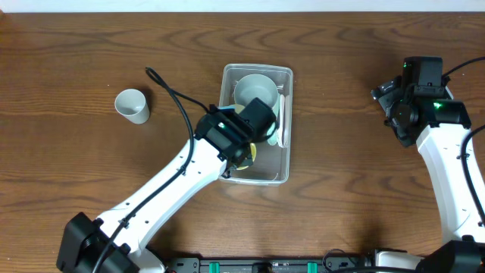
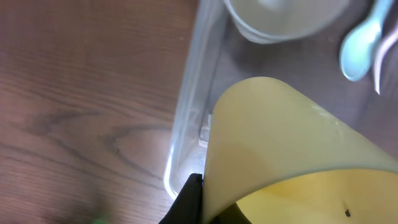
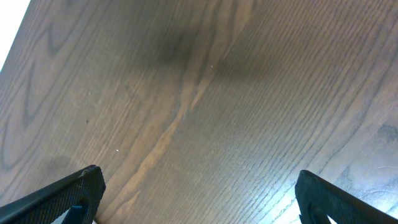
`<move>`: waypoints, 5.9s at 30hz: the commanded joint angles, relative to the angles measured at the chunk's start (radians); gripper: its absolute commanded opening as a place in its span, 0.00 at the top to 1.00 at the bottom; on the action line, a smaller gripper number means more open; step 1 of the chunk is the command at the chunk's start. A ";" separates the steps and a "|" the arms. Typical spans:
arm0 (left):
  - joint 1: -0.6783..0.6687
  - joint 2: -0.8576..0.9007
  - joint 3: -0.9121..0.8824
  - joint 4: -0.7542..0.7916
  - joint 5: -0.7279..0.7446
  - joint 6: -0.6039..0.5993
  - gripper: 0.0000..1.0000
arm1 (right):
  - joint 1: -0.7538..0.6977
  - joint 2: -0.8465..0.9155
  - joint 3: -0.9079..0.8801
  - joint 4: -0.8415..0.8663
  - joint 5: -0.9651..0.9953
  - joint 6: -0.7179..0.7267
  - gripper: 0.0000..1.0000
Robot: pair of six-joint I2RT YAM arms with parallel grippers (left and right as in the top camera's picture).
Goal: Pack container
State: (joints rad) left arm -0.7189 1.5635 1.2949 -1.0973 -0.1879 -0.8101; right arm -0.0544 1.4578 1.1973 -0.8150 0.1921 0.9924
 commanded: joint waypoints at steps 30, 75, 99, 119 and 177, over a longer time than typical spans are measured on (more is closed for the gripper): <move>0.061 0.203 -0.043 0.112 0.076 -0.068 0.93 | -0.004 0.001 0.000 -0.001 0.017 0.017 0.01; 0.506 -0.089 0.079 0.319 -0.014 0.363 0.23 | -0.004 0.001 0.000 -0.001 0.017 0.017 0.01; 0.677 0.236 0.075 0.544 -0.121 0.739 0.24 | -0.004 0.001 0.000 -0.001 0.017 0.017 0.01; 0.677 0.426 0.046 0.480 -0.113 0.670 0.58 | -0.004 0.001 0.000 -0.001 0.018 0.017 0.01; -0.018 0.137 0.114 0.278 0.359 0.584 0.94 | -0.004 0.001 0.000 -0.002 0.017 0.017 0.01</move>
State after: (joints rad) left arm -0.7361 1.6726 1.3930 -0.8230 0.1997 -0.2352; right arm -0.0544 1.4578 1.1973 -0.8150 0.1921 0.9928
